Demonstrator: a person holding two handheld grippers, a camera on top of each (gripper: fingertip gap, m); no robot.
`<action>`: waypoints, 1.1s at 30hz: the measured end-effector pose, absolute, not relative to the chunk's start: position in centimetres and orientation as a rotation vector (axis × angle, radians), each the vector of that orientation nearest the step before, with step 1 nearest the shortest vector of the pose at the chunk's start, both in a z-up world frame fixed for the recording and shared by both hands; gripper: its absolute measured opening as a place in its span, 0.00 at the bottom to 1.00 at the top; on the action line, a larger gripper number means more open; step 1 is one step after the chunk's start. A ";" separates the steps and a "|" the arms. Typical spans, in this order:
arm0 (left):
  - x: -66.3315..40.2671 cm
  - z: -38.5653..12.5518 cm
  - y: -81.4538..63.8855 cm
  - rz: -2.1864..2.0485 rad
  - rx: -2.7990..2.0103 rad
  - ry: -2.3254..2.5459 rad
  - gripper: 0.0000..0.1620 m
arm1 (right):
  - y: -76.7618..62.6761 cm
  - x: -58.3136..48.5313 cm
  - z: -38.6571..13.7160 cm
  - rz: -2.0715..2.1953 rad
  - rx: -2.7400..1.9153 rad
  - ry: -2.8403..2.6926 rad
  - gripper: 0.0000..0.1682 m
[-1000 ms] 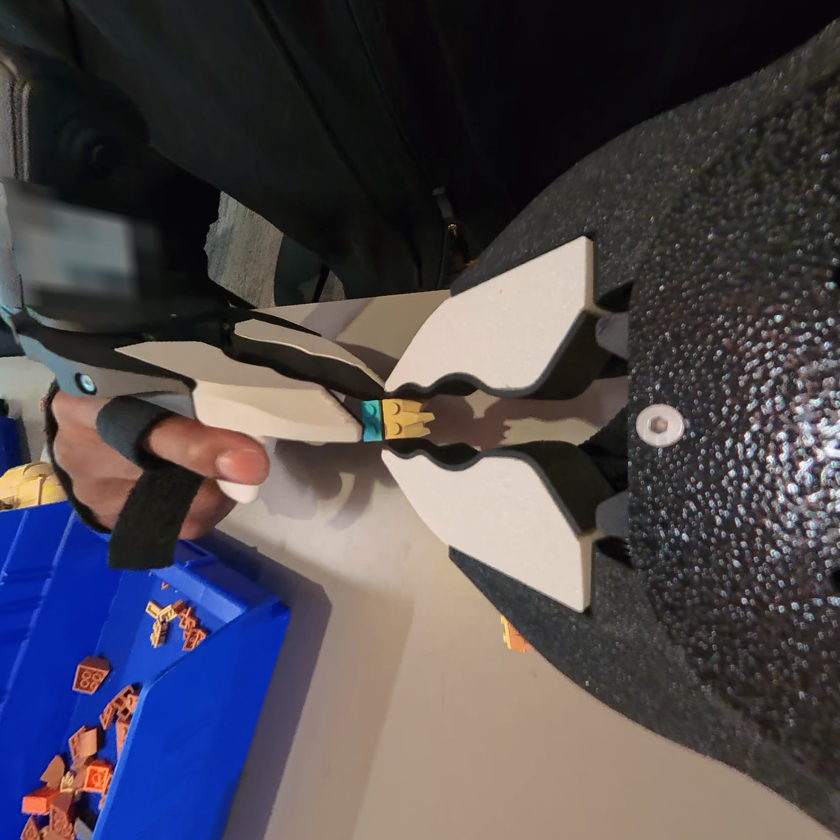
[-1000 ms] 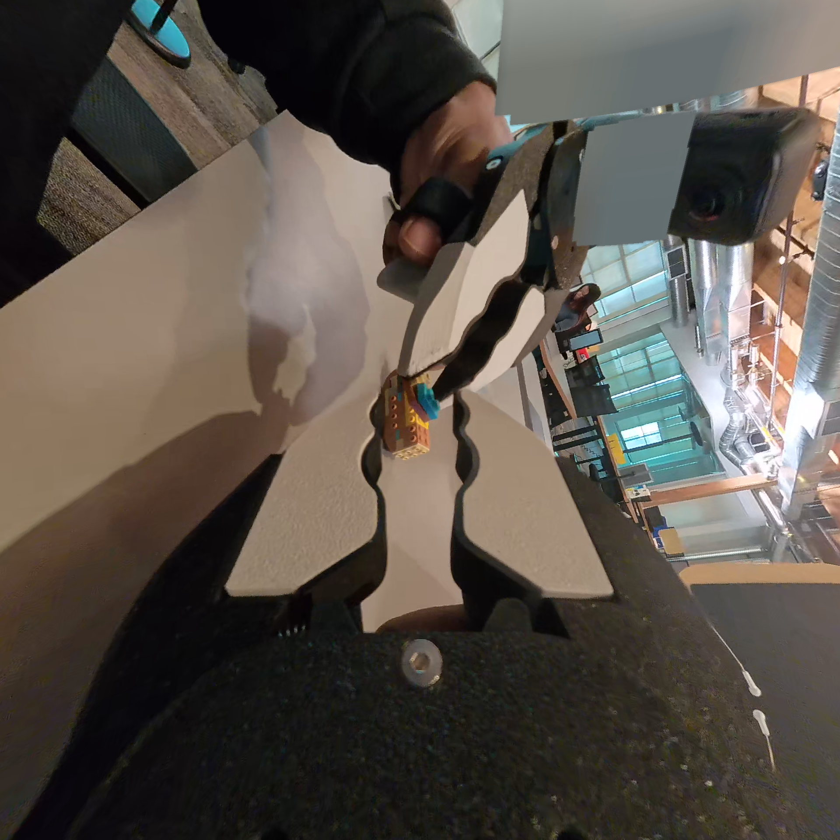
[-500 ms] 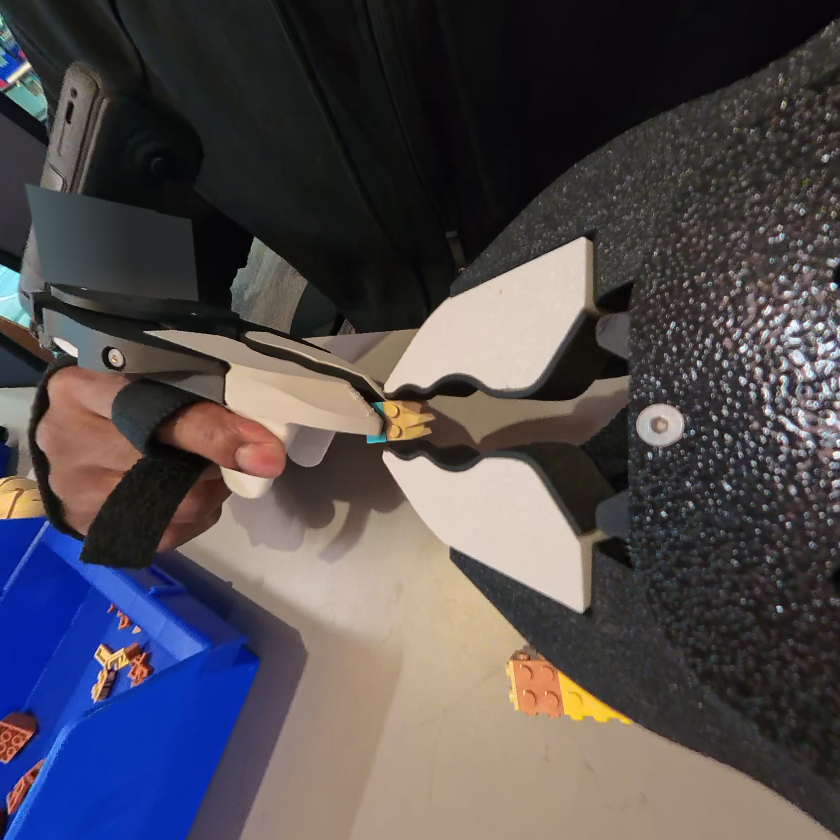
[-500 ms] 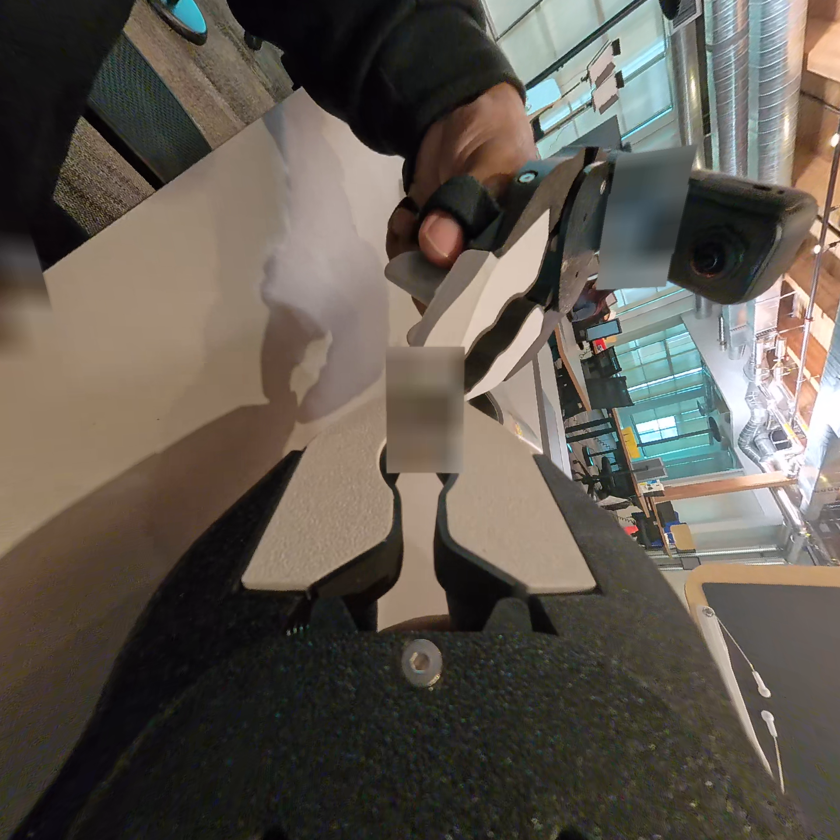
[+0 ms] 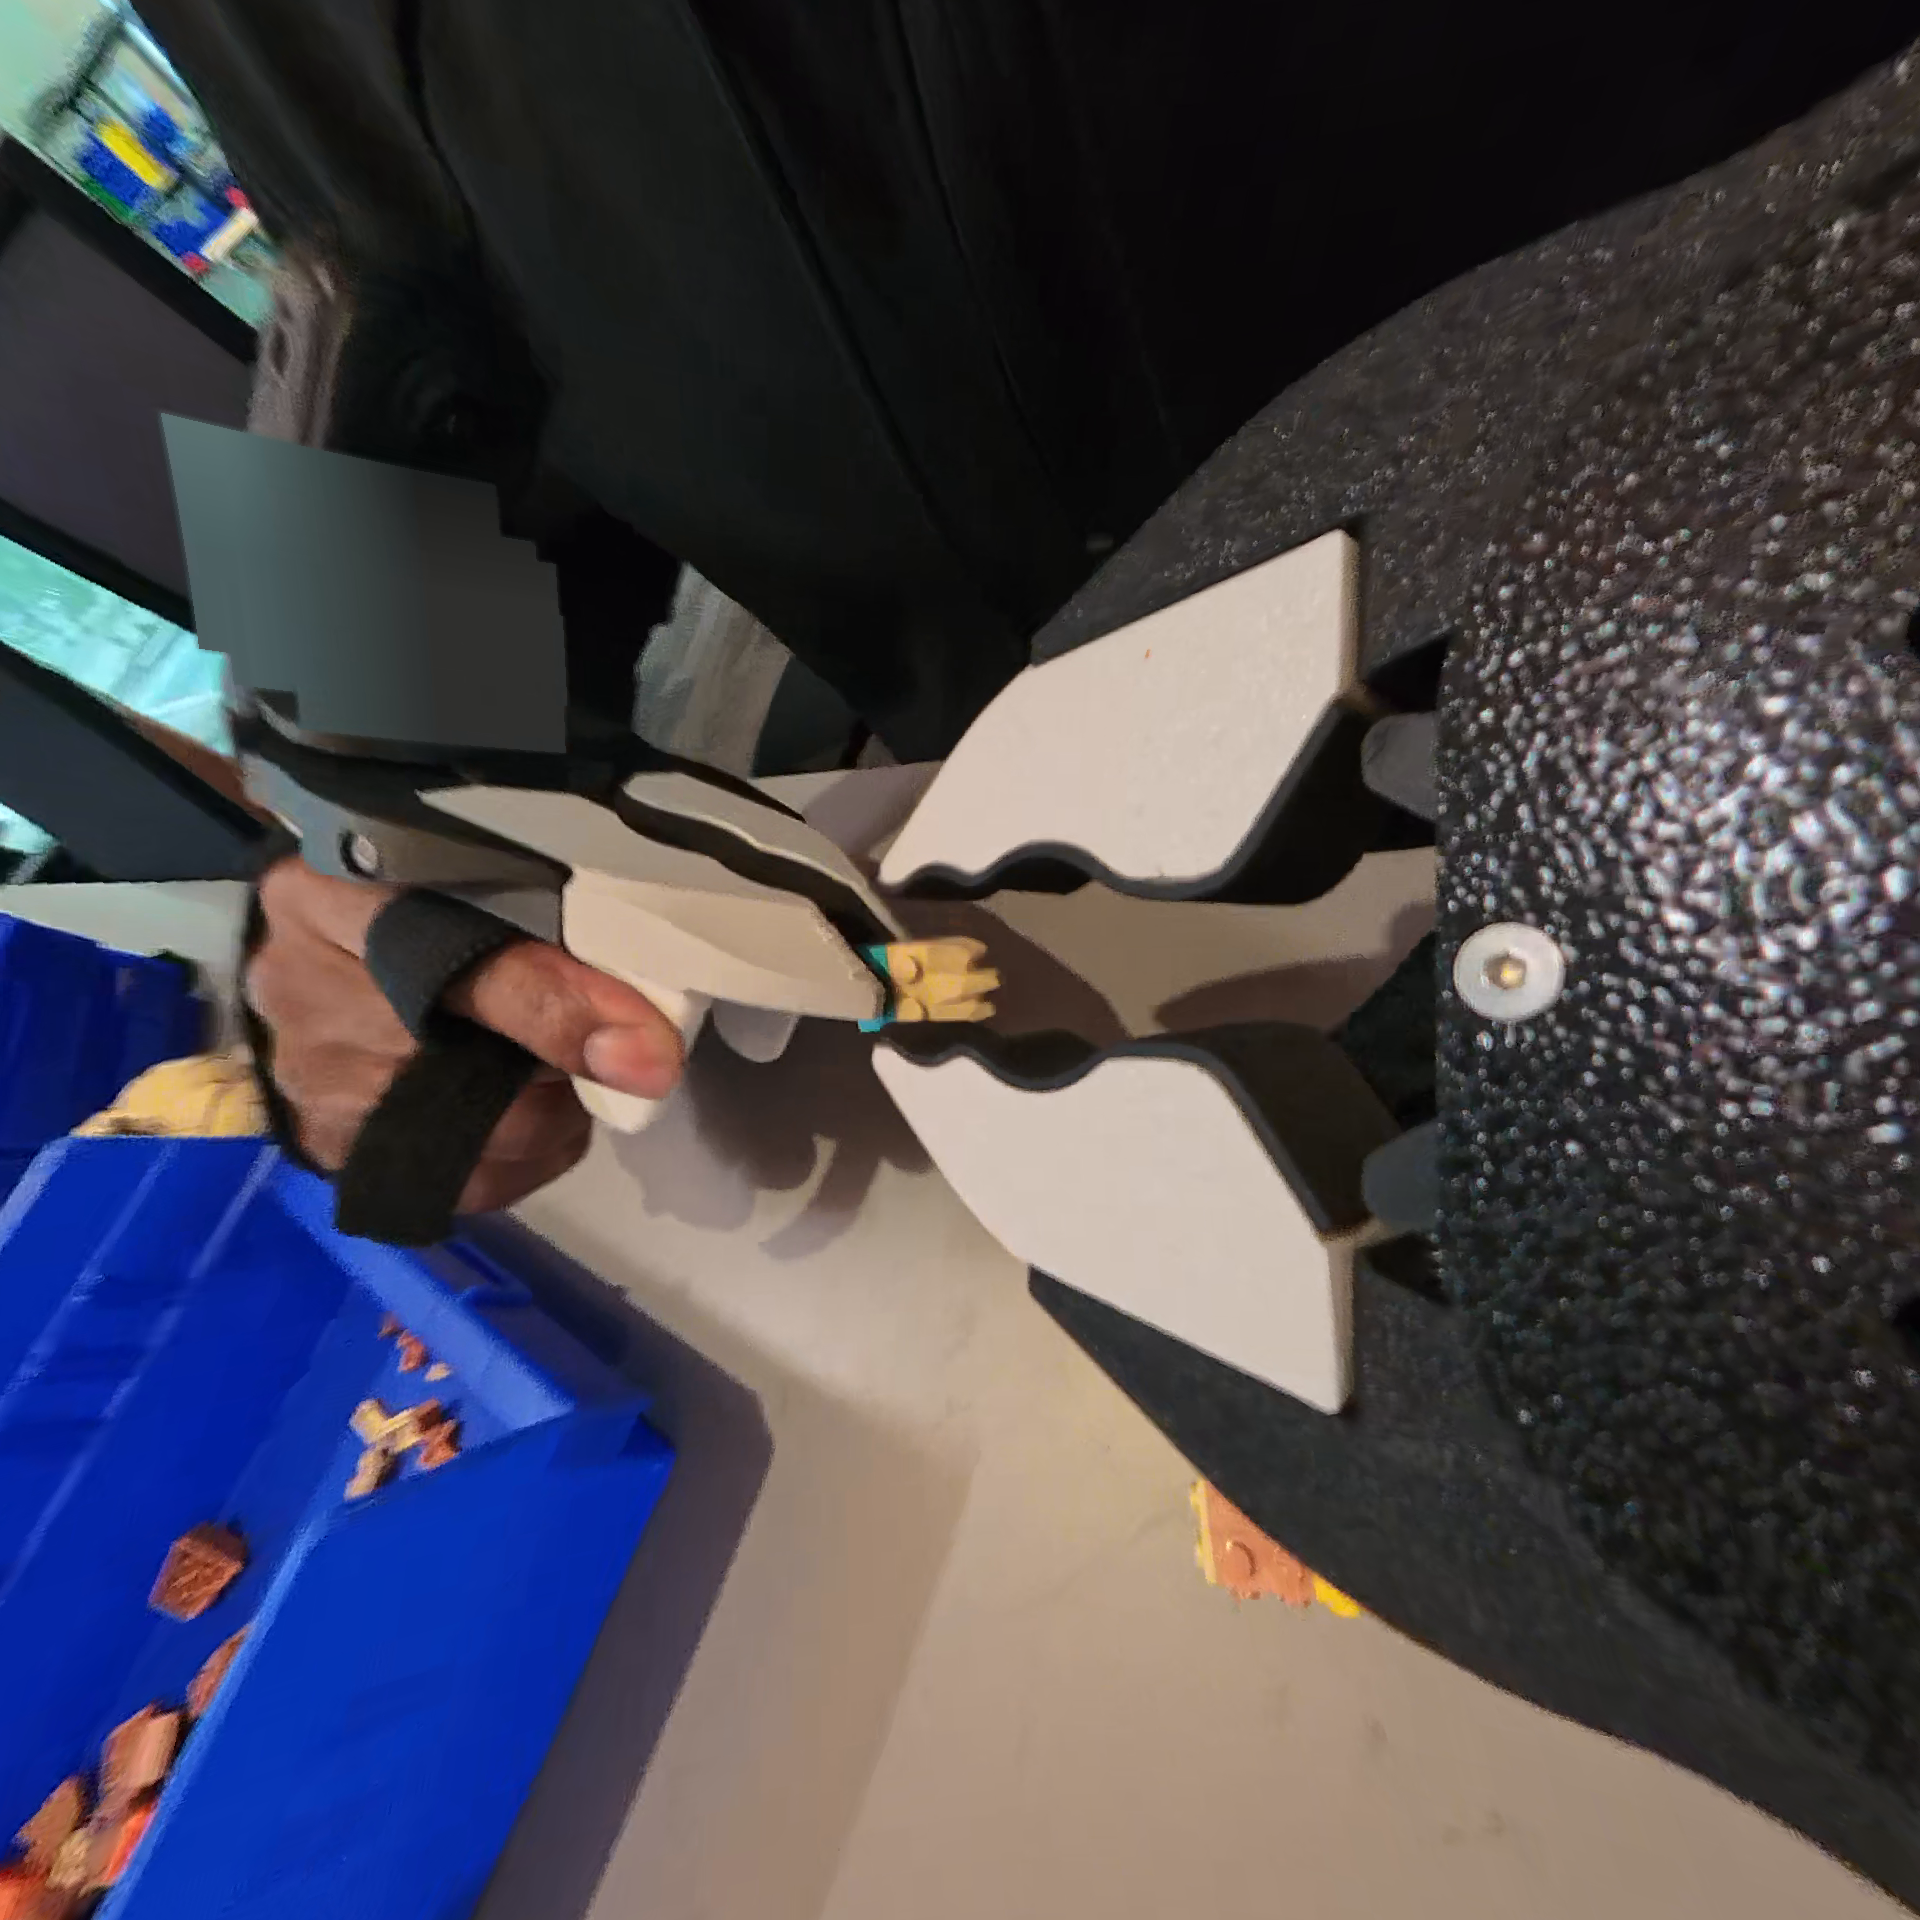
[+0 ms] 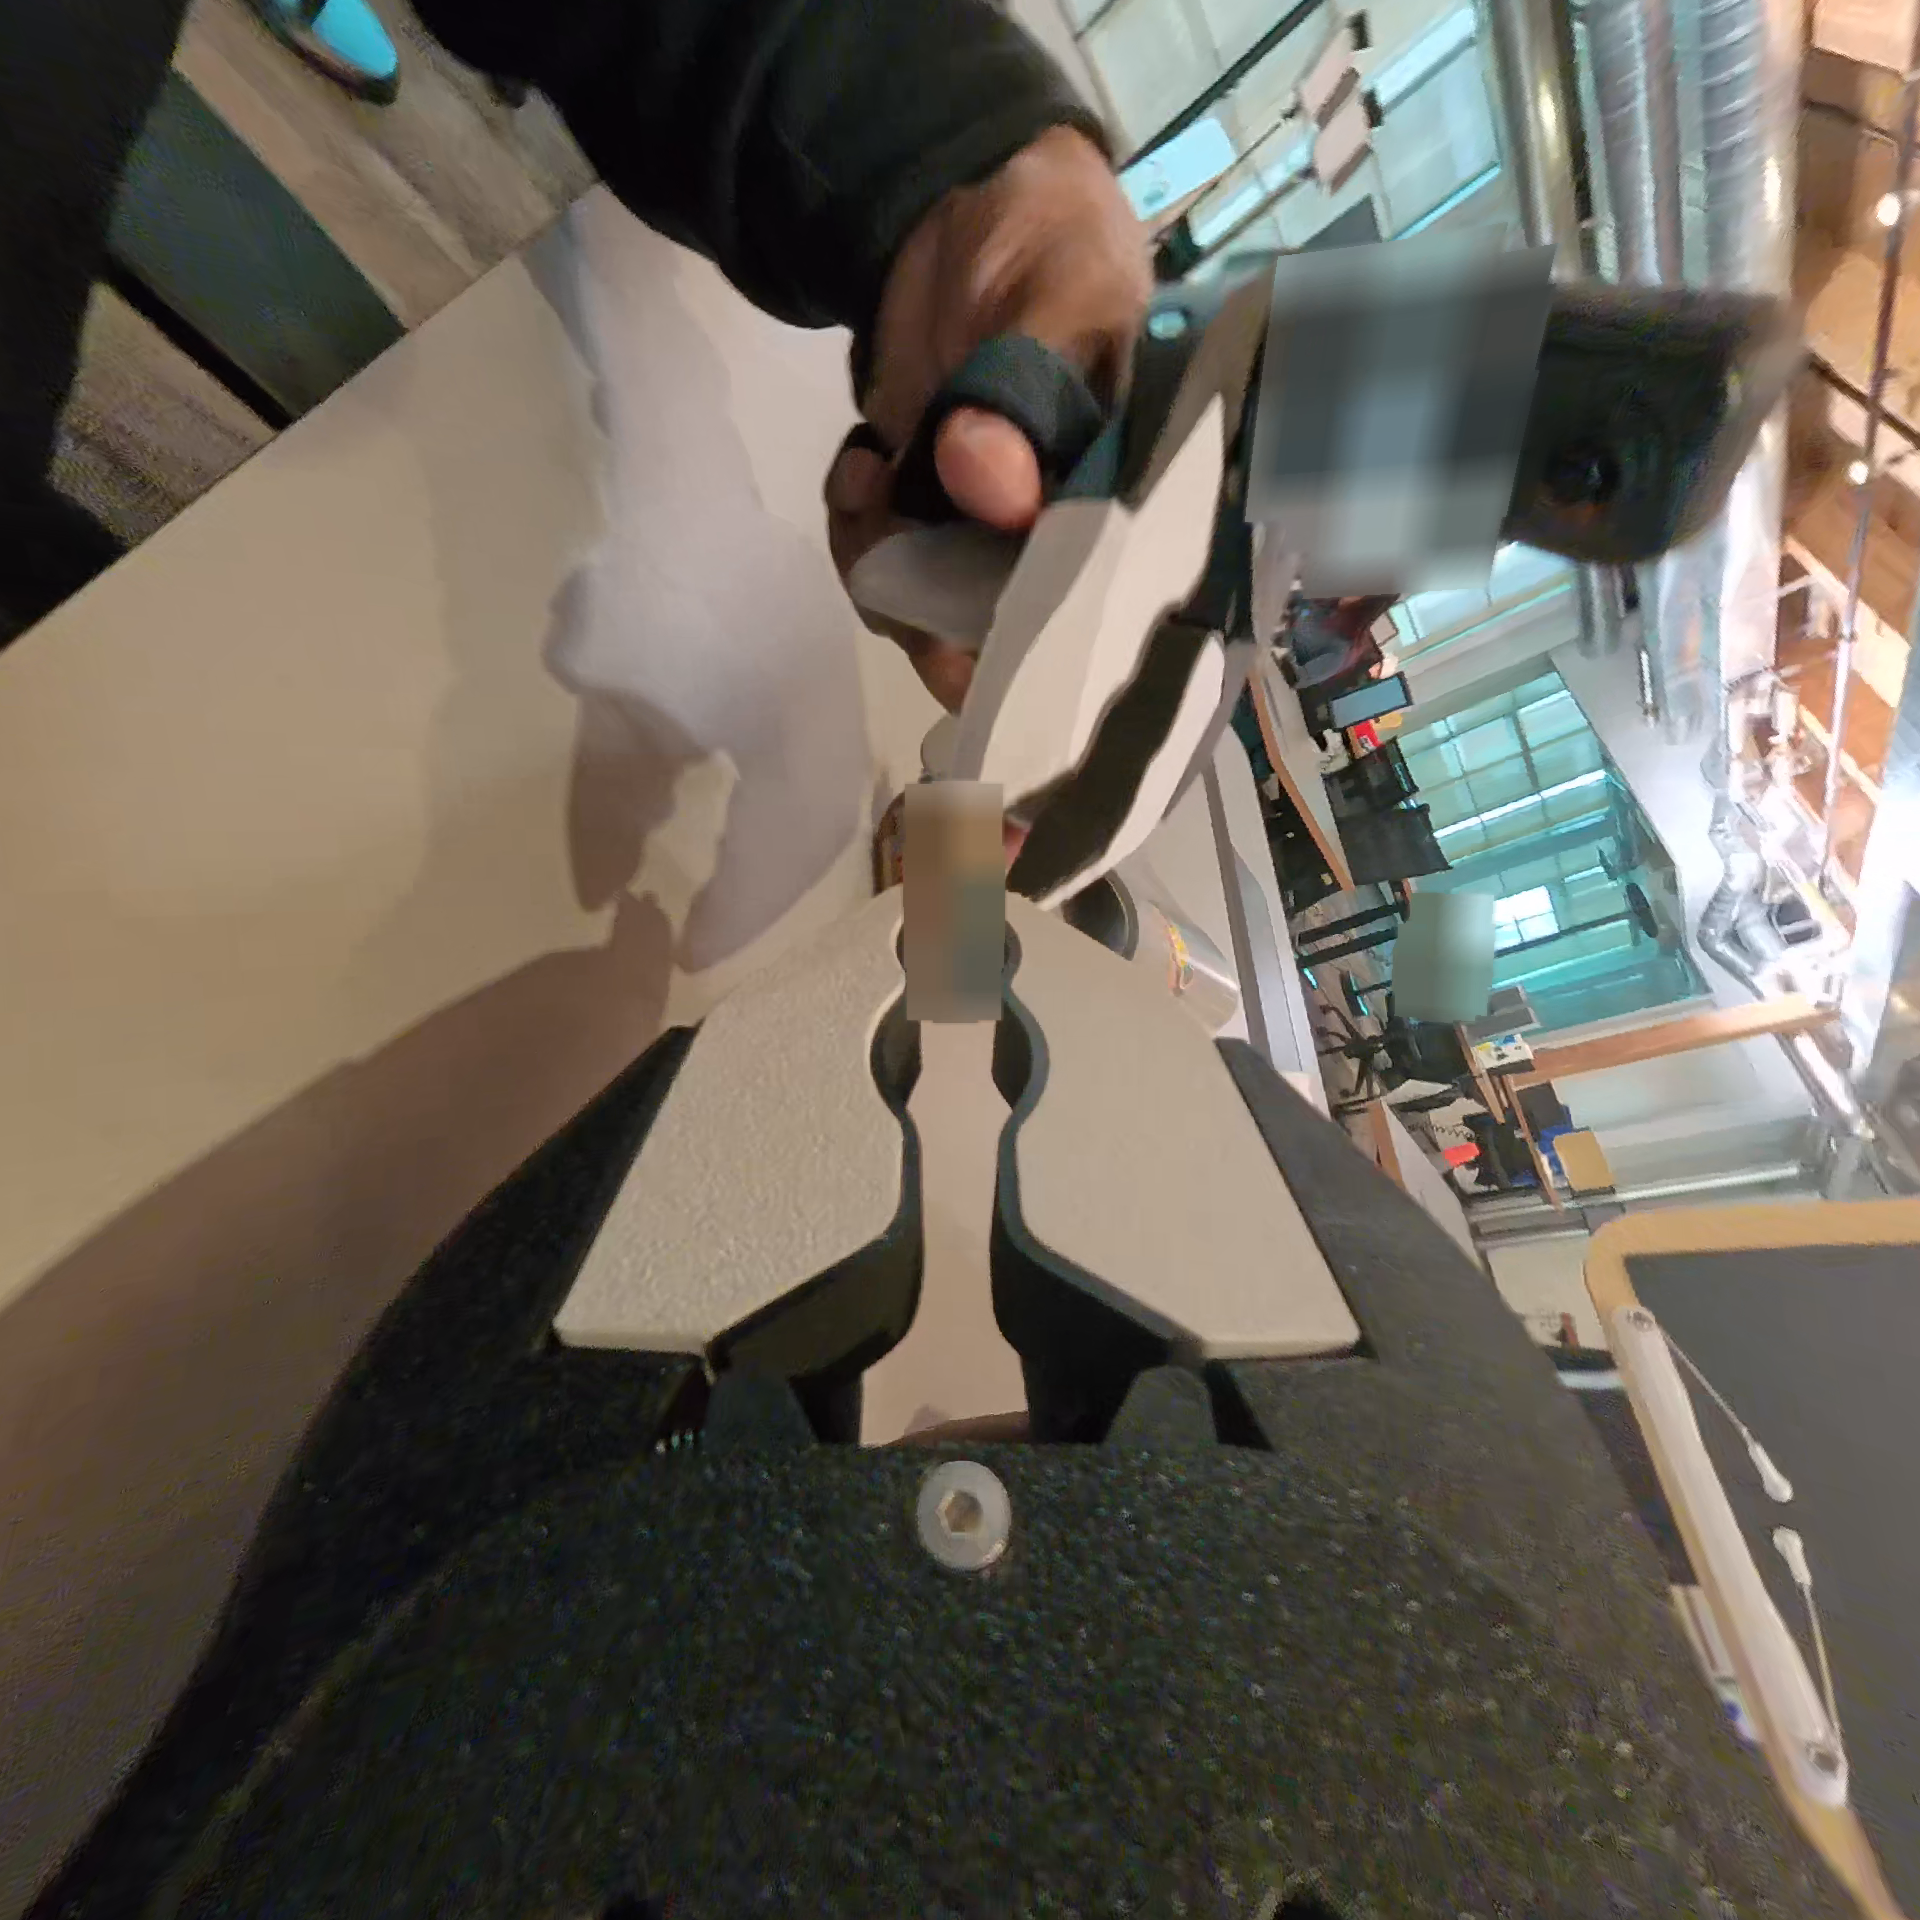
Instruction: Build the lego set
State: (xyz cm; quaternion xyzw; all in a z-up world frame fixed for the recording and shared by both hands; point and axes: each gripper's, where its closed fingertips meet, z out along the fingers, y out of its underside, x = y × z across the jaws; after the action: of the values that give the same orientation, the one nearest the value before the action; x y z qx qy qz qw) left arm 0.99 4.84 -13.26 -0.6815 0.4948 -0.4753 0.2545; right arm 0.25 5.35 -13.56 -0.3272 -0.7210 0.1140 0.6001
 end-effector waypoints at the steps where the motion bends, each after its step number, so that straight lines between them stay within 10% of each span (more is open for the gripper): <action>1: 0.9 -12.6 4.9 -1.302 -1.810 1.323 0.14 | 5.7 0.4 -13.4 0.273 -0.776 -1.647 0.05; 33: -0.9 -12.6 6.1 -0.563 -1.200 1.339 0.04 | 6.5 -1.7 -13.1 0.531 -0.989 -1.495 0.05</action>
State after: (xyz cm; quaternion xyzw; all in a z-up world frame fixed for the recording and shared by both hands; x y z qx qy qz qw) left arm -0.87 6.12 -12.58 -0.5150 0.5747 -0.2417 0.5883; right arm -1.72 6.48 -13.14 -0.4254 -0.6432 0.2284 0.5943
